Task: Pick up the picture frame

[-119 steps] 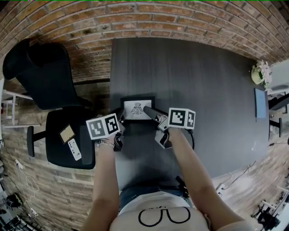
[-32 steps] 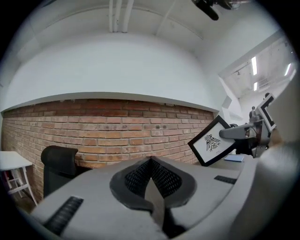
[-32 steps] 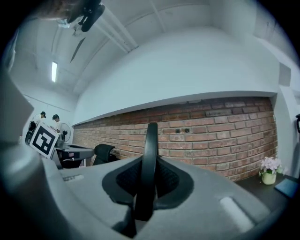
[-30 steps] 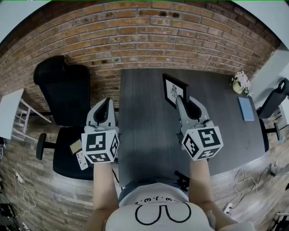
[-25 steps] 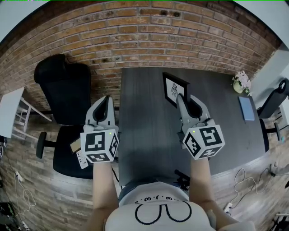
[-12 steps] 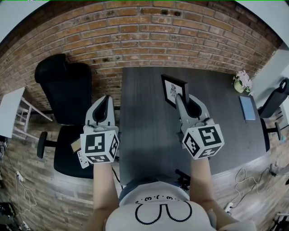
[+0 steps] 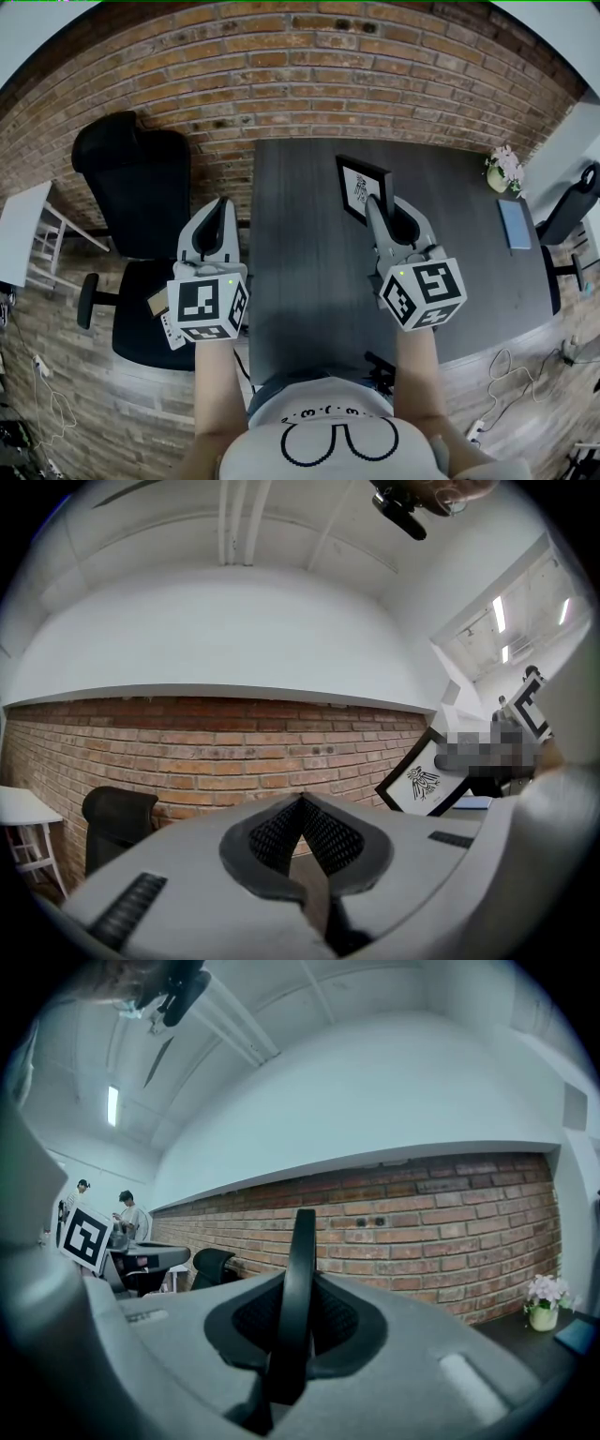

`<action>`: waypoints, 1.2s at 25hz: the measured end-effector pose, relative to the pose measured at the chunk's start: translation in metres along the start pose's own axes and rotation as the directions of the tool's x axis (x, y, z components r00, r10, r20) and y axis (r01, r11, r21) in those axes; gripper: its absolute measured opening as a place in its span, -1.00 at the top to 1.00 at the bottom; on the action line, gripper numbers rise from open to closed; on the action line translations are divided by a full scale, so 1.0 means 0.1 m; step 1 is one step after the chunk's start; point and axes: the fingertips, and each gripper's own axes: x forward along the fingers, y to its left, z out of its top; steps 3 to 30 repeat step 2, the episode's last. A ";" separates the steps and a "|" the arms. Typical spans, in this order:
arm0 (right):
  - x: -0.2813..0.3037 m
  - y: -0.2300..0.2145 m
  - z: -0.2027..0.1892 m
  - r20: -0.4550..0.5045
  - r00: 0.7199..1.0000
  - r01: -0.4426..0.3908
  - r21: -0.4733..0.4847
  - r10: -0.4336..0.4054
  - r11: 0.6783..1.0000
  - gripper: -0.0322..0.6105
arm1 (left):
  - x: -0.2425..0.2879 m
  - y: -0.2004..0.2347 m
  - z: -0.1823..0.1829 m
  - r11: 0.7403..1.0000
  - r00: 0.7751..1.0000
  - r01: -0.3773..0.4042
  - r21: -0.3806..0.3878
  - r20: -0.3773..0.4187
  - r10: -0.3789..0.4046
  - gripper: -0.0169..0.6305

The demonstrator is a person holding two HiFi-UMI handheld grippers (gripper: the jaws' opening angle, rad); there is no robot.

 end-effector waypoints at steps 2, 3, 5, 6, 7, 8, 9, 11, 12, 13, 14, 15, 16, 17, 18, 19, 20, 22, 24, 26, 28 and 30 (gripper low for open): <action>0.01 0.00 -0.01 -0.003 1.000 0.001 0.000 -0.001 1.000 0.78 | 0.00 0.00 0.01 1.000 1.000 0.002 0.002 0.003 -0.002 0.96; 0.01 0.00 -0.01 -0.003 1.000 0.001 0.000 -0.001 1.000 0.78 | 0.00 0.00 0.01 1.000 1.000 0.002 0.002 0.003 -0.002 0.96; 0.01 0.00 -0.01 -0.003 1.000 0.001 0.000 -0.001 1.000 0.78 | 0.00 0.00 0.01 1.000 1.000 0.002 0.002 0.003 -0.002 0.96; 0.01 0.00 -0.01 -0.003 1.000 0.001 0.000 -0.001 1.000 0.78 | 0.00 0.00 0.01 1.000 1.000 0.002 0.002 0.003 -0.002 0.96; 0.01 0.00 -0.01 -0.003 1.000 0.001 0.000 -0.001 1.000 0.78 | 0.00 0.00 0.01 1.000 1.000 0.002 0.002 0.003 -0.002 0.96; 0.01 0.00 -0.01 -0.003 1.000 0.001 0.000 -0.001 1.000 0.78 | 0.00 0.00 0.01 1.000 1.000 0.002 0.002 0.003 -0.002 0.96; 0.01 0.00 -0.01 -0.003 1.000 0.001 0.000 -0.001 1.000 0.78 | 0.00 0.00 0.01 1.000 1.000 0.002 0.002 0.003 -0.002 0.96; 0.01 0.00 -0.01 -0.003 1.000 0.001 0.000 -0.001 1.000 0.78 | 0.00 0.00 0.01 1.000 1.000 0.002 0.002 0.003 -0.002 0.96; 0.01 0.00 -0.01 -0.003 1.000 0.001 0.000 -0.001 1.000 0.78 | 0.00 0.00 0.01 1.000 1.000 0.002 0.002 0.003 -0.002 0.96; 0.01 0.00 -0.01 -0.003 1.000 0.001 0.000 -0.001 1.000 0.78 | 0.00 0.00 0.01 1.000 1.000 0.002 0.002 0.003 -0.002 0.96; 0.01 0.00 -0.01 -0.003 1.000 0.001 0.000 -0.001 1.000 0.78 | 0.00 0.00 0.01 1.000 1.000 0.002 0.002 0.003 -0.002 0.96; 0.01 0.00 -0.01 -0.003 1.000 0.001 0.000 -0.001 1.000 0.78 | 0.00 0.00 0.01 1.000 1.000 0.002 0.002 0.003 -0.002 0.96; 0.01 0.00 -0.01 -0.003 1.000 0.001 0.000 -0.001 1.000 0.78 | 0.00 0.00 0.01 1.000 1.000 0.002 0.002 0.003 -0.002 0.96; 0.01 0.00 -0.01 -0.003 1.000 0.001 0.000 -0.001 1.000 0.78 | 0.00 0.00 0.01 1.000 1.000 0.002 0.002 0.003 -0.002 0.96; 0.01 0.00 -0.01 -0.003 1.000 0.001 0.000 -0.001 1.000 0.78 | 0.00 0.00 0.01 1.000 1.000 0.002 0.002 0.003 -0.002 0.96; 0.01 0.00 -0.01 -0.003 1.000 0.001 0.000 -0.001 1.000 0.78 | 0.00 0.00 0.01 1.000 1.000 0.002 0.002 0.003 -0.002 0.96; 0.01 0.00 -0.01 -0.003 1.000 0.001 0.000 -0.001 1.000 0.78 | 0.00 0.00 0.01 1.000 1.000 0.002 0.002 0.003 -0.002 0.96; 0.01 0.00 -0.01 -0.003 1.000 0.001 0.000 -0.001 1.000 0.78 | 0.00 0.00 0.01 1.000 1.000 0.002 0.002 0.003 -0.002 0.96; 0.01 0.00 -0.01 -0.003 1.000 0.001 0.000 -0.001 1.000 0.78 | 0.00 0.00 0.01 1.000 1.000 0.002 0.002 0.003 -0.002 0.96; 0.01 0.00 -0.01 -0.003 1.000 0.001 0.000 -0.001 1.000 0.78 | 0.00 0.00 0.01 1.000 1.000 0.002 0.002 0.003 -0.002 0.96; 0.01 0.00 -0.01 -0.003 1.000 0.001 0.000 -0.001 1.000 0.78 | 0.00 0.00 0.01 1.000 1.000 0.002 0.002 0.003 -0.002 0.96; 0.01 0.00 -0.01 -0.003 1.000 0.001 0.000 -0.001 1.000 0.78 | 0.00 0.00 0.01 1.000 1.000 0.002 0.002 0.003 -0.002 0.96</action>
